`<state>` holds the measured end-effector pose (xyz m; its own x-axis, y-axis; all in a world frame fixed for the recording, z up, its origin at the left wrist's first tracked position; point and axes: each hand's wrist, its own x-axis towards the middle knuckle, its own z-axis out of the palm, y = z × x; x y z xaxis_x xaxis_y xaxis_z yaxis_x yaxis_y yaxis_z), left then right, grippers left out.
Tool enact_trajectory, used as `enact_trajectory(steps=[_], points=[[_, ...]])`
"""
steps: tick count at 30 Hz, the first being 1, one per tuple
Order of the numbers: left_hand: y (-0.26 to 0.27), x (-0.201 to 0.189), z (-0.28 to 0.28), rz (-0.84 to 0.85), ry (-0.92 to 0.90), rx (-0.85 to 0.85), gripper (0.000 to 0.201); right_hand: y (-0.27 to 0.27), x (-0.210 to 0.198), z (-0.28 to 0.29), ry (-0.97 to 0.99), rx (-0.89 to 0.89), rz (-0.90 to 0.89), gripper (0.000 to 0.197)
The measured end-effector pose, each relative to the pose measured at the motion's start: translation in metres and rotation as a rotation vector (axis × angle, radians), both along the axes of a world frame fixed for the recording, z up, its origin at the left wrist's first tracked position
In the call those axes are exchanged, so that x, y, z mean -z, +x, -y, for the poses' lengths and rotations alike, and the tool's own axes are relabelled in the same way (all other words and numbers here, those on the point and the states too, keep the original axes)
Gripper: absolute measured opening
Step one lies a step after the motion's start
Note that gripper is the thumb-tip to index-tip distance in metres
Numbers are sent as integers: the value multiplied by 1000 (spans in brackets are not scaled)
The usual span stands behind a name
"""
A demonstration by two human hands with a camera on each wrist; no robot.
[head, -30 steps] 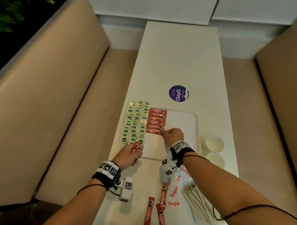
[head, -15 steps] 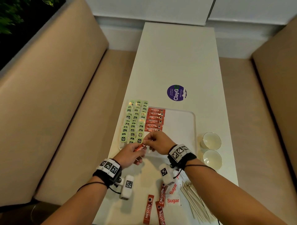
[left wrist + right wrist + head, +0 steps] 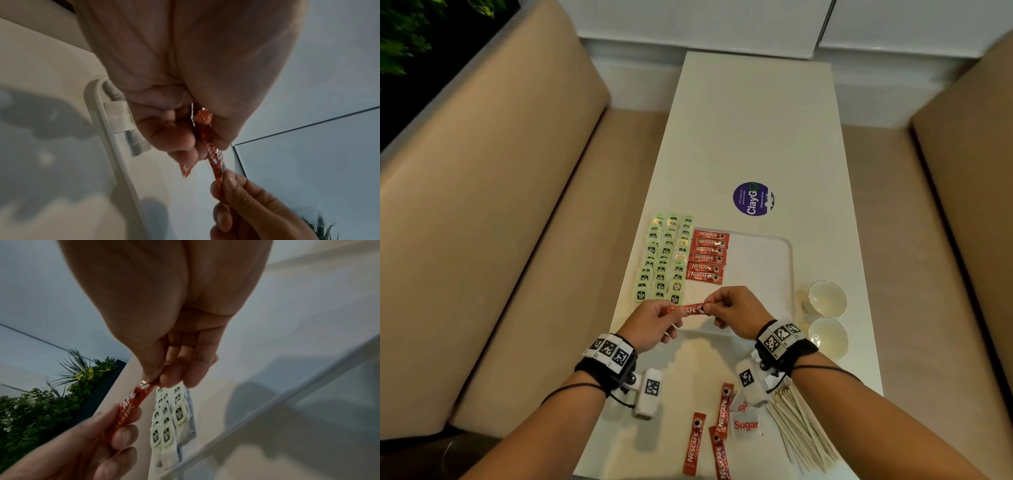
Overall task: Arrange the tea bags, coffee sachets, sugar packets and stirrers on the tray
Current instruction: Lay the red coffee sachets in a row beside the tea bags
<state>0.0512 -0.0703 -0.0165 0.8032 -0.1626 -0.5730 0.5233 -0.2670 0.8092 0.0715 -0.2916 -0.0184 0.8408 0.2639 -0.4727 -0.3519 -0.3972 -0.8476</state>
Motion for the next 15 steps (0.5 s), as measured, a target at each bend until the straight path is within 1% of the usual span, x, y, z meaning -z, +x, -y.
enact_trajectory(steps=[8,12,15], points=[[7,4,0,1,-42,-39,14,-1,3,7,-21,66,-22,9],[10,7,-3,-21,-30,-41,22,2,6,12,9,85,-44,9],[9,8,-8,-62,-17,-57,27,7,12,20,20,182,-66,10]])
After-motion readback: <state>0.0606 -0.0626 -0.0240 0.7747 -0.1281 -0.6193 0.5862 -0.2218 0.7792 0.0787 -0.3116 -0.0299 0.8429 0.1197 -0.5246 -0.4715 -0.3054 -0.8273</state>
